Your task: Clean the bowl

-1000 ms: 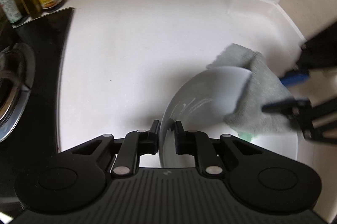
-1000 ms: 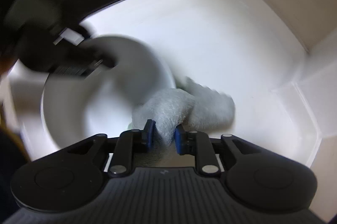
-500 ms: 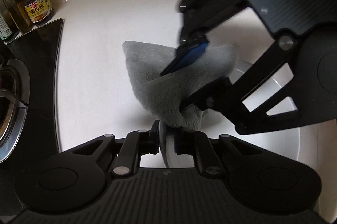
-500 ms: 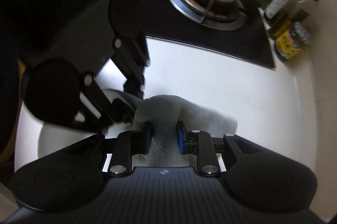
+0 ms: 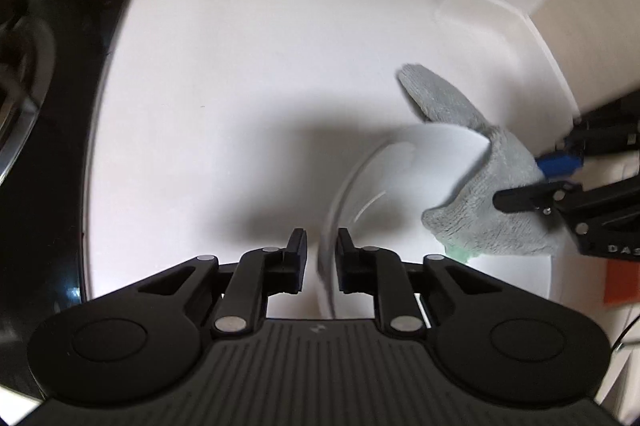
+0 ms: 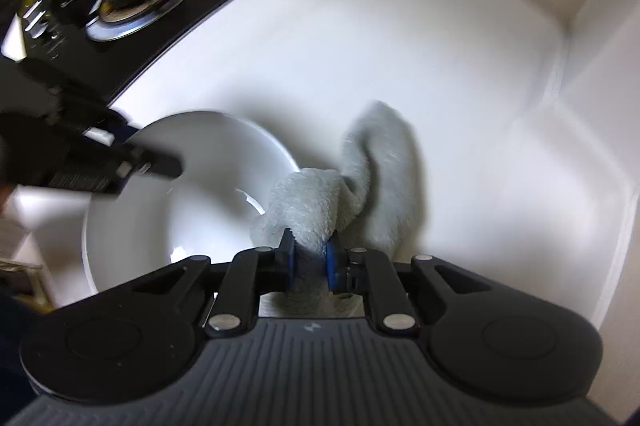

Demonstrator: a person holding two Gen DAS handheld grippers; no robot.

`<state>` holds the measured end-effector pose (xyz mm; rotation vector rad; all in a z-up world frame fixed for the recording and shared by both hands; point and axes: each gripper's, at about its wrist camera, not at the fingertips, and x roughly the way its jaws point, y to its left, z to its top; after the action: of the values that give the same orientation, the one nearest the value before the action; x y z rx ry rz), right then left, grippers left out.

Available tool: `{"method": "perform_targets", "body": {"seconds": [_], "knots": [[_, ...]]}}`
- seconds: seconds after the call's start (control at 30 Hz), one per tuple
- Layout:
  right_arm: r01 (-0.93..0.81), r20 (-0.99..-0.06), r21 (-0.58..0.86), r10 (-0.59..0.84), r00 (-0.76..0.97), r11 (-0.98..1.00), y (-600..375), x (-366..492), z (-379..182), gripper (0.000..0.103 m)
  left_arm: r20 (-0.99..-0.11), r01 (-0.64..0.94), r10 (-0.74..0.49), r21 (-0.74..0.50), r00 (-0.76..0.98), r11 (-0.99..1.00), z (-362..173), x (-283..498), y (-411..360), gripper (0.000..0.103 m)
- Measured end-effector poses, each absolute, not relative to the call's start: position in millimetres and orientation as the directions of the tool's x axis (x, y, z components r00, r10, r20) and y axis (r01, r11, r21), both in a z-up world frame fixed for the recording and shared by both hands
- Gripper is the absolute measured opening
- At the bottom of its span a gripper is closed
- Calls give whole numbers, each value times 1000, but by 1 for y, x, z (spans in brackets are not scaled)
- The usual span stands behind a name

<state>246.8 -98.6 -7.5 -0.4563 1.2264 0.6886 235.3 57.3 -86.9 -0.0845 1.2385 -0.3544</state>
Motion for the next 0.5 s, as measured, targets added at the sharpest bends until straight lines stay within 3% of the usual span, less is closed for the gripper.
{"method": "perform_targets", "body": {"seconds": [0.17,0.3,0.37,0.5], "knots": [[-898,-958,-134,178,226,420,-58,245,-7,17,-915,306,-291,-202,281,930,-87,235,49,10],[-975,-947,-211,232,222,73,-20,246,-7,18,-913,332,-294,-195,282,923,-87,234,47,10],[-967,-944,-221,275,181,-124,-3,241,-6,19,-912,333,-294,-194,285,923,-88,234,47,10],[-961,-939,-156,337,72,-230,15,232,0,21,-911,326,-283,-182,298,928,-89,234,47,11]]}}
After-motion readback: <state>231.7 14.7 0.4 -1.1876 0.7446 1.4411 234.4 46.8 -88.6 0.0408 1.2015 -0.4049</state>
